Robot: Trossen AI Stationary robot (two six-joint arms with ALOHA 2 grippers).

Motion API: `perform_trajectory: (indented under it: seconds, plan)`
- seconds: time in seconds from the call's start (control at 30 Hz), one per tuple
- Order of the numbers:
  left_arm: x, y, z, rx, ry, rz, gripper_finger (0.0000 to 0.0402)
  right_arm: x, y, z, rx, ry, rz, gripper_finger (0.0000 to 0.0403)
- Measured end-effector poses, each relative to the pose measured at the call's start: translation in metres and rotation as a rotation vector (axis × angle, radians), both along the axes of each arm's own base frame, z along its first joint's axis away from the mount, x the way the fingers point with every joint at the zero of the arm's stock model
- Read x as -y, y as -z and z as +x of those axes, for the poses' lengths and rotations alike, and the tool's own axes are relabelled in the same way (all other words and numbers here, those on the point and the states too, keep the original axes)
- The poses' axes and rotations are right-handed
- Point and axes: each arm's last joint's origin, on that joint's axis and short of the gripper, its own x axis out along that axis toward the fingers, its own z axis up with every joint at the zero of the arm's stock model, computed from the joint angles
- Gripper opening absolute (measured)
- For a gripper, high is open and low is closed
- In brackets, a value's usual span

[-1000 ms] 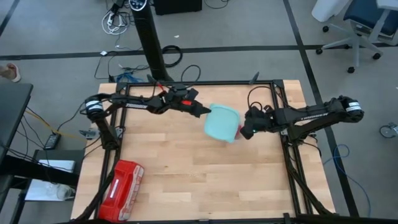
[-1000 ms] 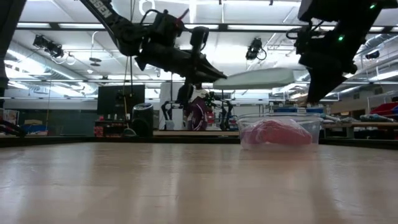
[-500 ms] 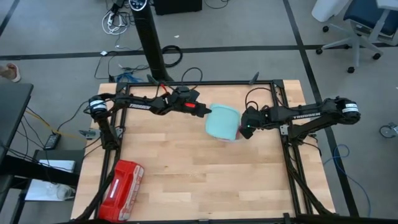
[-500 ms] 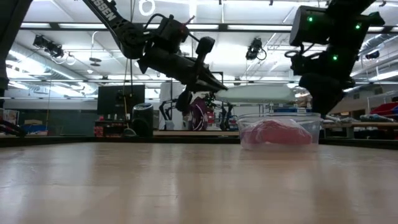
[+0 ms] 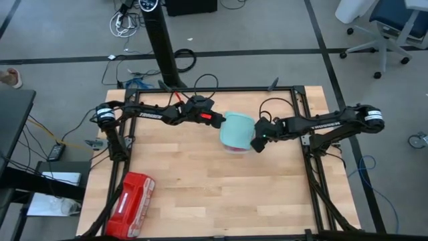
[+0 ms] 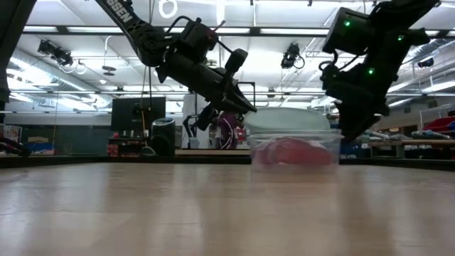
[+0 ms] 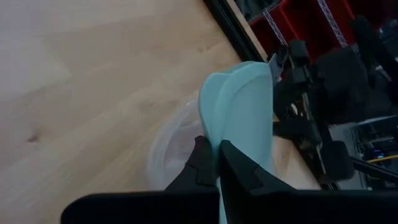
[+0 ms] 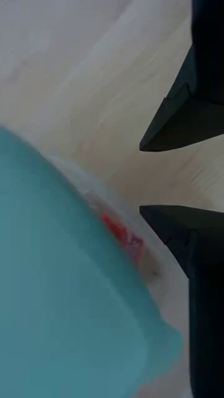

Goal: Roll bandage
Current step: Close the green tupperware

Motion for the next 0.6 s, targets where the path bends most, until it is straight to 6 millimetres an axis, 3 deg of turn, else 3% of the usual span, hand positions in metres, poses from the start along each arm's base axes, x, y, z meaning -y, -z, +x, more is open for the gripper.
perform_trajectory:
  seconds: [0.3,0.6]
  plan:
    - [0.002,-0.001,-0.001,-0.005,0.035,-0.019,0.0001,-0.001,0.012,0.007,-0.044,-0.034,0.023,0.0149]
    - [-0.006,0.002,-0.007,-0.021,0.150,-0.072,0.0001,-0.003,0.010,0.007,-0.042,-0.058,0.002,0.0149]
